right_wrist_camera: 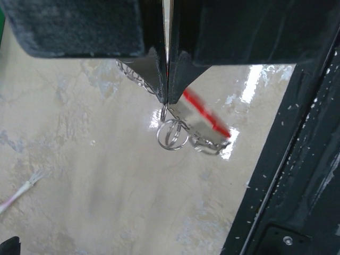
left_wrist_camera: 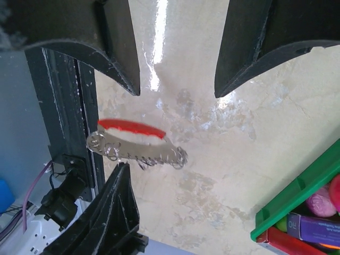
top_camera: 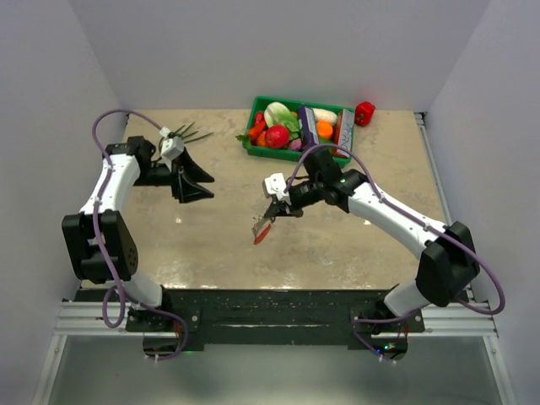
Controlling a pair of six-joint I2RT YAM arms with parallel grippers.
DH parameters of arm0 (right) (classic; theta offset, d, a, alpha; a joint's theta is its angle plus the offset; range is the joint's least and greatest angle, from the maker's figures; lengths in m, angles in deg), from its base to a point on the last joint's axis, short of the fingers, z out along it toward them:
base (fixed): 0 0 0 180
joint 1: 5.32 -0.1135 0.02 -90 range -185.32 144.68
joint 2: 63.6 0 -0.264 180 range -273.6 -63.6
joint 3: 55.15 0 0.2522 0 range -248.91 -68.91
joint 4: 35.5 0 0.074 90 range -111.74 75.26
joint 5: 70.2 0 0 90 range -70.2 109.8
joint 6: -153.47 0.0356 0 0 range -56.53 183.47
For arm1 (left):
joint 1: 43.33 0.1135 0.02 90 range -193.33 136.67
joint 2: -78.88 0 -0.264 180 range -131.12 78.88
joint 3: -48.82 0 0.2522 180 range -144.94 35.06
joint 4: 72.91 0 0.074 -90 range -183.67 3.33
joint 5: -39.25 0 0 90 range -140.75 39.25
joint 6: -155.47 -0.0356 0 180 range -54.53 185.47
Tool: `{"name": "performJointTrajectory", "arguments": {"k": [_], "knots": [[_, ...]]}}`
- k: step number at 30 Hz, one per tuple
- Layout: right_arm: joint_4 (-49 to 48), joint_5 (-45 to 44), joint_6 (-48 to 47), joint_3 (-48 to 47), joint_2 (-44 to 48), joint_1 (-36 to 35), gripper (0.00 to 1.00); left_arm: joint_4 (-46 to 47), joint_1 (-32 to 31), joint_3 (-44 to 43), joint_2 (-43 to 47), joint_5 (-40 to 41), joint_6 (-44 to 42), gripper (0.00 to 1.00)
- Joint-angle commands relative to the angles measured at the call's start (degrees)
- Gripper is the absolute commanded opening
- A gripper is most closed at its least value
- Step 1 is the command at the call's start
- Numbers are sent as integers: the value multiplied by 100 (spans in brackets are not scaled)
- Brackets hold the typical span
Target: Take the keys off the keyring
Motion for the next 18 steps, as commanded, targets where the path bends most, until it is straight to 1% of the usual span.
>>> {"name": "performJointTrajectory", "arguments": {"k": [1, 2, 3, 4, 5, 7, 8, 9, 11, 13, 14, 15, 18], "knots": [[193, 595, -14, -238, 80, -23, 0, 2121, -220, 14, 780, 836, 3420, 62], [211, 586, -32, -229, 89, -32, 0, 3200, -317, 373, 1185, 1249, 4396, 62], [211, 586, -41, -203, 124, -23, 0, 5282, -405, 1273, 1615, 1680, 5198, 69], [211, 586, -41, -185, 168, -32, 0, 5808, -624, 1551, 2246, 2415, 5902, 76], [193, 621, -41, -133, 195, -32, 0, 6083, -800, 1702, 2383, 2657, 5970, 80], [184, 700, -49, -89, 300, -23, 0, 6006, -1038, 1581, 2280, 3044, 6084, 83], [193, 770, -67, -62, 344, -23, 0, 6354, -1074, 1624, 2261, 3107, 6242, 85], [245, 919, -189, -53, 379, -23, 0, 6532, -1135, 1755, 2270, 3195, 6365, 89], [456, 1051, -365, -62, 476, -6, 0, 6778, -1381, 1861, 2244, 3362, 6288, 92], [614, 1201, -620, -62, 520, 21, 0, 6675, -1583, 1818, 2113, 3284, 6094, 93], [667, 1227, -673, -71, 572, 38, 0, 6552, -1619, 1774, 2060, 3179, 6050, 93], [772, 1263, -926, -71, 582, 56, 0, 6499, -1654, 1704, 2015, 2995, 5972, 93], [1045, 1298, -1331, -62, 617, 65, 0, 6419, -1830, 1695, 1962, 2827, 5761, 94]]}}
